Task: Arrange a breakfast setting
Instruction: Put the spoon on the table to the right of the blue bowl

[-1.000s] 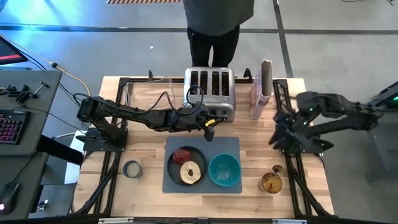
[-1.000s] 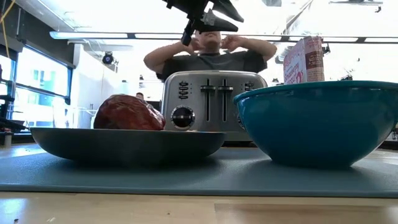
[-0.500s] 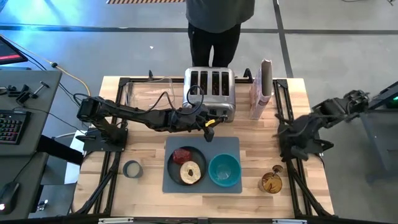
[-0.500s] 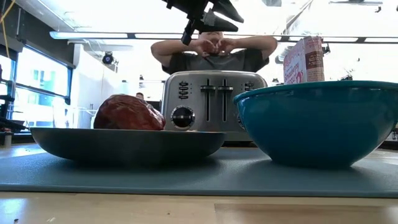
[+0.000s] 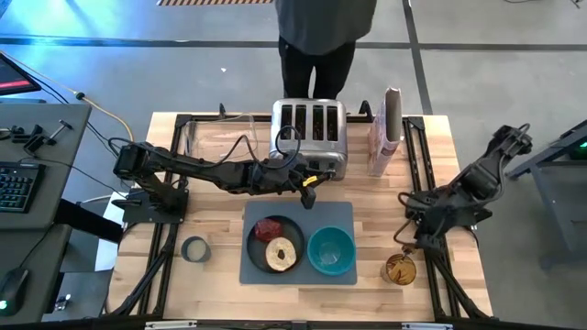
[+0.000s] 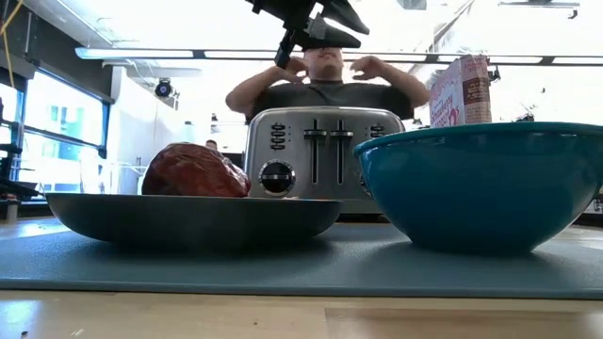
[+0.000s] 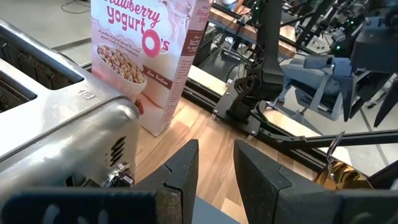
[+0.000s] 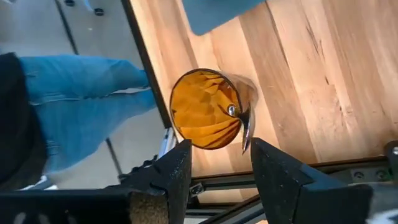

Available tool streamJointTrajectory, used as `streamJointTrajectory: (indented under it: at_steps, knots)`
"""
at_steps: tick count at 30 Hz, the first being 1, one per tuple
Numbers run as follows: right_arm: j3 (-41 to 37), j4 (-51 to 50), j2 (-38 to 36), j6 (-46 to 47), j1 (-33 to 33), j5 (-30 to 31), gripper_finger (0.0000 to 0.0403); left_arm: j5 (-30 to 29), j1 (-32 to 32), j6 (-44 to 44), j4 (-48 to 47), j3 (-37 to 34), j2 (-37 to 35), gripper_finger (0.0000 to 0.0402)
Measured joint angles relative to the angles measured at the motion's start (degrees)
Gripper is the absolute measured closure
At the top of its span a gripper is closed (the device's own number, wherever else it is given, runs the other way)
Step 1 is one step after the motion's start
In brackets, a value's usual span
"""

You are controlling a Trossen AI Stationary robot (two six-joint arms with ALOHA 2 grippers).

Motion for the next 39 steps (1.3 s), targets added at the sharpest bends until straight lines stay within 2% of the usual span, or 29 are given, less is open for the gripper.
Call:
streamJointTrajectory:
  at_steps: [9, 17, 32, 39]
  knots:
    - [0.0, -3.6, 4.8, 4.5, 3.3, 4.1, 0.0259, 0.0, 0.0, 0.0, 0.0, 0.0, 0.0, 0.0312]
    - [0.0, -3.6, 9.2, 5.9, 5.5, 4.3, 0.0259, 2.8, 0.3, 1.4, 0.0, 0.0, 0.0, 0.0312]
    - [0.0, -3.2, 19.3, 6.0, 6.0, 5.4, 0.0259, 2.8, 0.3, 1.5, 0.0, 0.0, 0.0, 0.0312]
    - [0.0, -3.2, 19.8, 7.4, 6.0, 5.4, 0.0302, 3.1, 0.3, 1.5, 0.0, 0.0, 0.0, 0.0312]
